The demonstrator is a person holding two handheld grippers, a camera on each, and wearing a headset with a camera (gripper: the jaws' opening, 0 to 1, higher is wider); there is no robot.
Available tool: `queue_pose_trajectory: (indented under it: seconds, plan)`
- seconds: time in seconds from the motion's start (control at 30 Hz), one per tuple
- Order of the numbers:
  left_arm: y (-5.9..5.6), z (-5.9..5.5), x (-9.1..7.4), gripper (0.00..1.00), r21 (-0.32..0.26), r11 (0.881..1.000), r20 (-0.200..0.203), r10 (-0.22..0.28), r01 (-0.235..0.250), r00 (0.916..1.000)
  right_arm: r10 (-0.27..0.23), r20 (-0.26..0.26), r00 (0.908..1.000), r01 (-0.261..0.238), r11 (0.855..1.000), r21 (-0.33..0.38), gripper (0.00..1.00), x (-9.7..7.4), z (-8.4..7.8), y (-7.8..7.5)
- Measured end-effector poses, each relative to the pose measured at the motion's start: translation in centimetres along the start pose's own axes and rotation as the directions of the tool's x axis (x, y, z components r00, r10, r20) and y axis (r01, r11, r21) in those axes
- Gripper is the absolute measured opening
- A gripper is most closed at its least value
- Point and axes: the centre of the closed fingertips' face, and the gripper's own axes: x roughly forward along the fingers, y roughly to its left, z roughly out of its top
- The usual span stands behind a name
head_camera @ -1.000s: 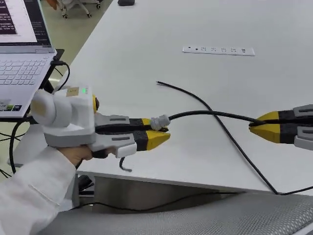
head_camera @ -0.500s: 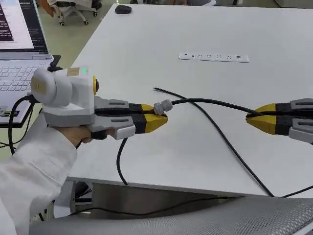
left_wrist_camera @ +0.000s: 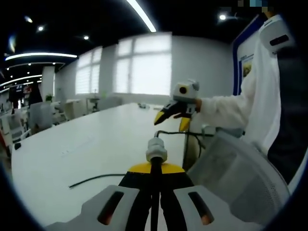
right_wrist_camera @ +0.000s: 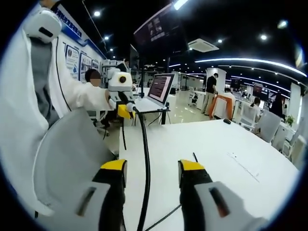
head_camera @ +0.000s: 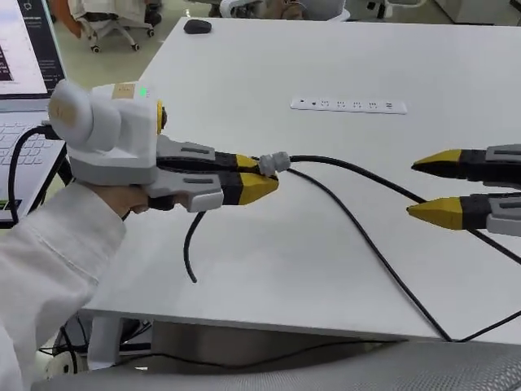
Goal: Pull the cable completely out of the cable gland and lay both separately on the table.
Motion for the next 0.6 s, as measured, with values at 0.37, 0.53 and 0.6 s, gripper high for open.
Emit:
queue_pose_trajectory:
  seconds: [0.37,0.53,0.6]
  plan:
    - [0.6,0.6,2.3,0.05,0.022,0.998,-0.018,-0.062,0.063,0.9979,0.097,0.005,0.9953,-0.097,0.993,-0.072,0.3,3.6,3.4,1.3]
    - [0.5,0.7,3.2,0.05,0.048,0.993,-0.046,-0.105,0.107,0.9934,0.105,0.013,0.9944,-0.104,0.993,-0.054,0.2,5.0,3.4,1.1]
    - [0.7,0.7,3.4,0.05,0.051,0.992,-0.05,-0.114,0.116,0.9923,0.123,0.012,0.9924,-0.122,0.991,-0.055,0.17,5.3,3.4,1.3]
